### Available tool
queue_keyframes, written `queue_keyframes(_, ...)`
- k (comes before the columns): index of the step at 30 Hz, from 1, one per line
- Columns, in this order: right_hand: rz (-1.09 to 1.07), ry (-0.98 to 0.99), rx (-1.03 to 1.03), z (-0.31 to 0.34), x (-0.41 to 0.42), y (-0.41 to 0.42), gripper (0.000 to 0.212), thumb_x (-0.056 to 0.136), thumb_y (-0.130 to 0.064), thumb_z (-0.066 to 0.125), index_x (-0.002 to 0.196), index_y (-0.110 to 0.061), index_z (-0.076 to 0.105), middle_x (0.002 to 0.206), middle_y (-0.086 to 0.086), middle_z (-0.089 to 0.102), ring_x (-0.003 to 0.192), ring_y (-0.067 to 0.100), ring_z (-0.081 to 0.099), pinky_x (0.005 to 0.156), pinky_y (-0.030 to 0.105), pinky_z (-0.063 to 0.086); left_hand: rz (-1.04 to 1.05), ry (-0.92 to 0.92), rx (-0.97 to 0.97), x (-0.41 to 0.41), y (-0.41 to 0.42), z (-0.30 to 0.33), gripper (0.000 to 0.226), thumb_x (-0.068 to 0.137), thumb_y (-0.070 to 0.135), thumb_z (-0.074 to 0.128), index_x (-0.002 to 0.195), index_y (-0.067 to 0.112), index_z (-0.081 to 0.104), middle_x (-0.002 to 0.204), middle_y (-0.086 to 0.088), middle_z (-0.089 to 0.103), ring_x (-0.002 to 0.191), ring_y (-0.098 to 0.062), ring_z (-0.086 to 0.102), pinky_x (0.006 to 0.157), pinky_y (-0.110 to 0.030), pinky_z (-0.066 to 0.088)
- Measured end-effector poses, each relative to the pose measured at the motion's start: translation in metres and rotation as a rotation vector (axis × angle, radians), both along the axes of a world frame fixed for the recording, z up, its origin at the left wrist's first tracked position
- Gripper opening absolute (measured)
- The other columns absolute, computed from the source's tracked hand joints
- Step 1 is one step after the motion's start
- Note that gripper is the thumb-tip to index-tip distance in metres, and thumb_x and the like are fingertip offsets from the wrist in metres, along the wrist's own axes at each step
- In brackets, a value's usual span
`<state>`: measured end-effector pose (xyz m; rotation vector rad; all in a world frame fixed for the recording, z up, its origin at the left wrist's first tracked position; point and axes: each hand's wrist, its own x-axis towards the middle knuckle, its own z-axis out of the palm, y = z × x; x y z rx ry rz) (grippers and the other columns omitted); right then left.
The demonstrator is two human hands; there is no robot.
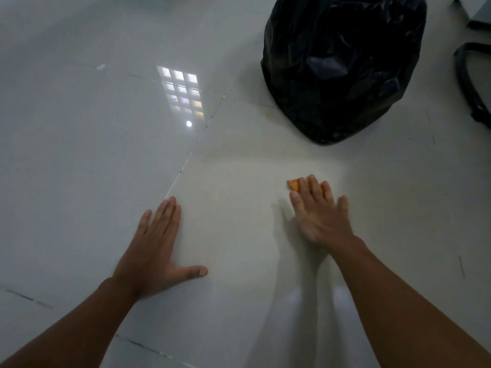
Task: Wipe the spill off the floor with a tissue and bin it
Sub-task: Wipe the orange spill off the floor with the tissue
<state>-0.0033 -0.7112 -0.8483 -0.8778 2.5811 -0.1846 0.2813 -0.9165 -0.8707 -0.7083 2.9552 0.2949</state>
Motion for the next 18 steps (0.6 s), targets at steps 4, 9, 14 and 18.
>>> queue_keyframes(4,-0.028,-0.016,0.013,0.005,-0.006,0.011,0.071,0.092,-0.066,-0.001,0.154,-0.032,-0.006,0.162,-0.007,-0.016,0.148,0.02,-0.017,0.119,0.052,-0.009,-0.019,-0.009,-0.017,0.001,0.0,-0.001,0.136,0.069,0.099,0.035,0.157,0.0,0.007,0.167,-0.011,-0.003,0.155,-0.019,-0.005,0.123,-0.044,0.0)
queue_keyframes(9,0.013,-0.021,-0.027,0.004,0.056,0.015,0.067,0.096,-0.062,0.006,0.155,-0.032,-0.004,0.162,-0.007,-0.015,0.148,0.021,-0.018,0.119,0.049,-0.01,-0.016,-0.018,-0.047,0.0,0.002,-0.001,0.131,0.072,0.098,0.03,0.157,0.0,0.01,0.167,-0.012,0.001,0.155,-0.02,-0.001,0.123,-0.044,0.002)
queue_keyframes(14,0.044,-0.064,-0.09,0.008,0.119,0.033,0.07,0.092,-0.066,0.001,0.154,-0.035,-0.005,0.161,-0.011,-0.017,0.147,0.017,-0.023,0.119,0.047,-0.013,0.022,-0.018,-0.039,-0.002,0.006,0.0,0.129,0.073,0.097,0.02,0.157,0.0,0.01,0.167,-0.013,0.002,0.155,-0.019,-0.003,0.124,-0.047,0.004)
queue_keyframes(18,0.151,-0.011,-0.1,0.008,0.145,0.059,0.08,0.08,-0.067,-0.013,0.154,-0.038,-0.003,0.161,-0.014,-0.016,0.147,0.014,-0.021,0.119,0.047,-0.012,0.062,-0.001,-0.005,-0.003,0.013,0.0,0.129,0.072,0.098,0.015,0.158,0.002,0.006,0.168,-0.012,-0.001,0.154,-0.019,-0.006,0.125,-0.048,0.003)
